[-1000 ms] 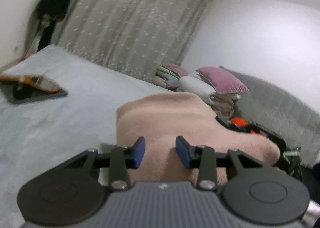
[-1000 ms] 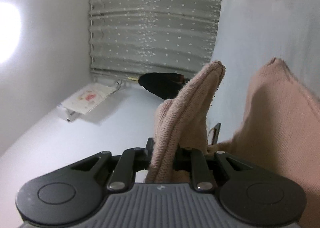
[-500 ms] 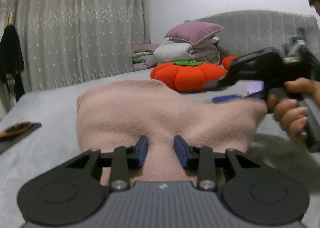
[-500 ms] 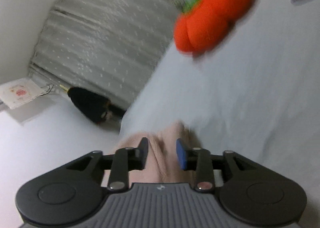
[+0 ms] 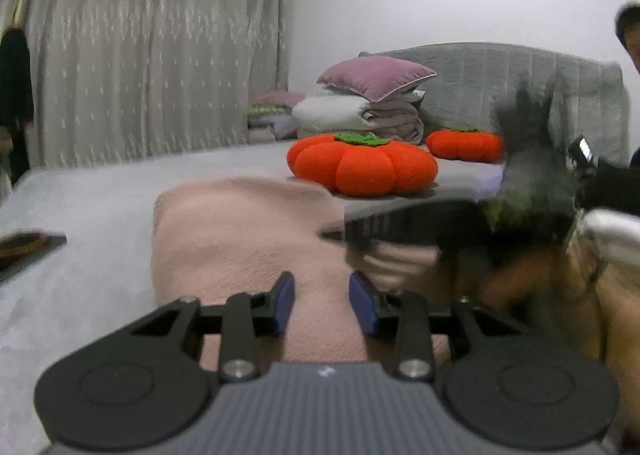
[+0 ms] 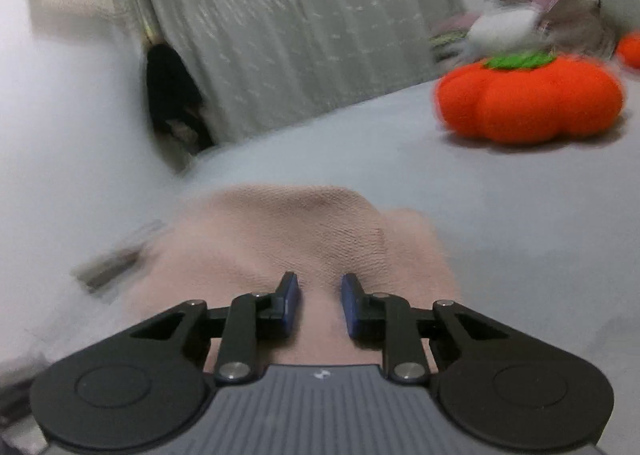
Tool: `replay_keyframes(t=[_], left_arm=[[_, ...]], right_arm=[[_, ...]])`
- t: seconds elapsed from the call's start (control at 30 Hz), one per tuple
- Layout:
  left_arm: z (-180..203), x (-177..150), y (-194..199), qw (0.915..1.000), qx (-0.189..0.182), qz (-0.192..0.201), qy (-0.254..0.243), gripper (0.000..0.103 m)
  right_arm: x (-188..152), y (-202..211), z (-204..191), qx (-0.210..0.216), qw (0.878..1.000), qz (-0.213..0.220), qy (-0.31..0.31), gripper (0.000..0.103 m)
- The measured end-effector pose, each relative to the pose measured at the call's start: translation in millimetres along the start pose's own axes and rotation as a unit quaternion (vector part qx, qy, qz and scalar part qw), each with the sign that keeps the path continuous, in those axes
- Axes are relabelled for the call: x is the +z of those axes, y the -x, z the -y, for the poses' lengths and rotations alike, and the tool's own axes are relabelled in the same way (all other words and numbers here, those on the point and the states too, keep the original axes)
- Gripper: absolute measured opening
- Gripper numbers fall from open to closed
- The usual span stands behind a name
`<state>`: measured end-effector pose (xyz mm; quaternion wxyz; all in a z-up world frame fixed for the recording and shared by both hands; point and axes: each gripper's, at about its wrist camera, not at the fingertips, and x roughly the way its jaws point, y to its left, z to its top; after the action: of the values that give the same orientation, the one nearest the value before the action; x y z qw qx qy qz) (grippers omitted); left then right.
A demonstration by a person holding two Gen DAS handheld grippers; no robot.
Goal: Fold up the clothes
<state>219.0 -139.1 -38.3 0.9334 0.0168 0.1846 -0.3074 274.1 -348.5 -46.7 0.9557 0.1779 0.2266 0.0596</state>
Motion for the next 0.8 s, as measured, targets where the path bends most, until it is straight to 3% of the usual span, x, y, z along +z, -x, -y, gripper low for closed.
replay_keyframes(t=[0.03, 0.13, 0.33, 0.5, 0.6, 0.63, 0.67, 0.8], left_arm=[[-6.1, 5.3, 2.5, 0.9998, -0.003, -0.002, 0.021, 0.03], [-21.9, 20.8, 5.0, 0.998, -0.006, -0.002, 0.063, 0.03], [-23.3, 51.2, -30.5, 0.9991, 0.038, -0.01, 0.014, 0.03], [-28.6, 53.4, -93.2, 0.9958, 0.08, -0.038, -0.024, 0.031], [-46.3, 54.9, -114.0, 0.9961, 0.071, -0.053, 0.012, 0.028], [-52.2, 57.5, -118.6, 0.9959, 0.068, -0.056, 0.022, 0.021], [-56.4, 58.0, -122.7, 0.9955, 0.072, -0.057, 0.022, 0.015], [-64.4, 55.7, -135.5, 0.994, 0.093, -0.059, 0.001, 0.013]], right_arm=[[-2.9, -3.5, 1.3, -0.013, 1.0, -0.006, 0.0, 0.022], [-3.6, 5.8, 12.6, 0.003, 1.0, -0.002, -0.031, 0.023], [-3.6, 30.3, -2.5, 0.004, 0.999, 0.048, 0.004, 0.027], [-10.2, 5.1, -5.4, -0.011, 1.0, 0.015, 0.007, 0.03], [-11.1, -0.8, 0.1, -0.012, 1.0, 0.009, -0.005, 0.03], [-11.0, -1.8, 1.9, -0.011, 1.0, 0.01, -0.007, 0.03], [-10.9, -3.4, 2.7, -0.01, 1.0, 0.011, -0.009, 0.03], [-10.0, -7.1, 5.3, -0.007, 1.0, 0.012, -0.008, 0.03]])
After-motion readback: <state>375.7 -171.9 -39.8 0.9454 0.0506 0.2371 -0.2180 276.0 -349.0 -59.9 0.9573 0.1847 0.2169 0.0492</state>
